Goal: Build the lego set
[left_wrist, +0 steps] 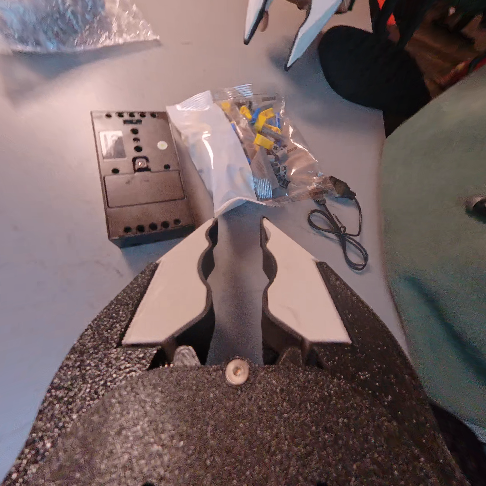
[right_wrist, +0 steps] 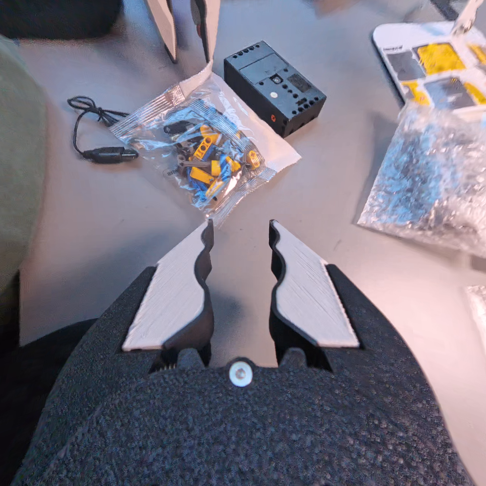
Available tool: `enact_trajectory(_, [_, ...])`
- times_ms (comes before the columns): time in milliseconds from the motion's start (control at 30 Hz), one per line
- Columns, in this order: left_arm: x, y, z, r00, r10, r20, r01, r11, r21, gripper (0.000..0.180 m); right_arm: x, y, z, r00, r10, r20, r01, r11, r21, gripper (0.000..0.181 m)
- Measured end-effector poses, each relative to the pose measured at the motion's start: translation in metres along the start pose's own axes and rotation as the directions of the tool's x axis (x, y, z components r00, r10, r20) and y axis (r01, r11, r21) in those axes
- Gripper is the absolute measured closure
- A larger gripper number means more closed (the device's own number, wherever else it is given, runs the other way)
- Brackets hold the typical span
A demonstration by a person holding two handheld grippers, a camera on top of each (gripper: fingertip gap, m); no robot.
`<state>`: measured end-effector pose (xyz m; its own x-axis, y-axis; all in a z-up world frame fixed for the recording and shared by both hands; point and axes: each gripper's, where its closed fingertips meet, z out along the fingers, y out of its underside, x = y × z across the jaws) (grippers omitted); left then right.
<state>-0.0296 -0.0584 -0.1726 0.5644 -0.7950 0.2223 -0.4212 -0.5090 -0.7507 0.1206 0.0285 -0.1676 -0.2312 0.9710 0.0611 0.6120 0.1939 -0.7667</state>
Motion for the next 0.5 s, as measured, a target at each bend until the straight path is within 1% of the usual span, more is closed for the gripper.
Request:
enact_trajectory(67, [-0.003,0.005,-0.002,0.985,-0.166,-0.043,0.166,0.986,0.001,0.141,0.004,0.001,0.005,0.992,0.128,0.018,-0.129,0.992,0.006,0.146])
enact_trajectory(100, [-0.002,0.006,-0.001,0.972,-0.225,-0.073,0.226,0.974,0.002,0.137,0.005,-0.001,0.008,0.982,0.186,0.043,-0.187,0.982,0.014,0.147])
enact_trajectory(167, [0.002,0.005,0.004,0.946,-0.298,-0.125,0.303,0.953,0.016,0.133,0.01,-0.013,0.015,0.943,0.319,0.099,-0.324,0.945,0.042,0.152])
enact_trajectory(233, [0.01,-0.006,0.009,0.915,-0.35,-0.199,0.367,0.929,0.054,0.133,0.013,-0.023,0.025,0.874,0.45,0.182,-0.461,0.887,0.026,0.154])
enact_trajectory(267, [0.012,-0.009,0.013,0.905,-0.369,-0.213,0.388,0.92,0.058,0.135,0.016,-0.025,0.031,0.846,0.496,0.195,-0.506,0.862,0.005,0.156])
enact_trajectory(333, [0.01,-0.016,0.02,0.893,-0.399,-0.206,0.422,0.903,0.082,0.14,0.018,-0.024,0.046,0.821,0.533,0.206,-0.535,0.844,-0.049,0.157])
enact_trajectory(367, [0.008,-0.018,0.024,0.891,-0.411,-0.192,0.433,0.897,0.092,0.146,0.017,-0.021,0.052,0.818,0.537,0.205,-0.533,0.842,-0.079,0.159])
enact_trajectory(400, [0.006,-0.018,0.027,0.897,-0.408,-0.17,0.427,0.899,0.096,0.152,0.018,-0.023,0.055,0.823,0.532,0.2,-0.528,0.846,-0.078,0.165])
enact_trajectory(433, [0.003,-0.018,0.028,0.908,-0.396,-0.138,0.411,0.906,0.102,0.161,0.021,-0.024,0.055,0.833,0.52,0.19,-0.517,0.853,-0.068,0.173])
enact_trajectory(467, [0.002,-0.019,0.028,0.917,-0.382,-0.118,0.395,0.911,0.118,0.169,0.024,-0.029,0.054,0.842,0.505,0.191,-0.51,0.86,-0.029,0.181])
enact_trajectory(500, [0.001,-0.024,0.025,0.922,-0.37,-0.116,0.385,0.911,0.15,0.173,0.023,-0.042,0.049,0.836,0.494,0.238,-0.516,0.856,0.038,0.181])
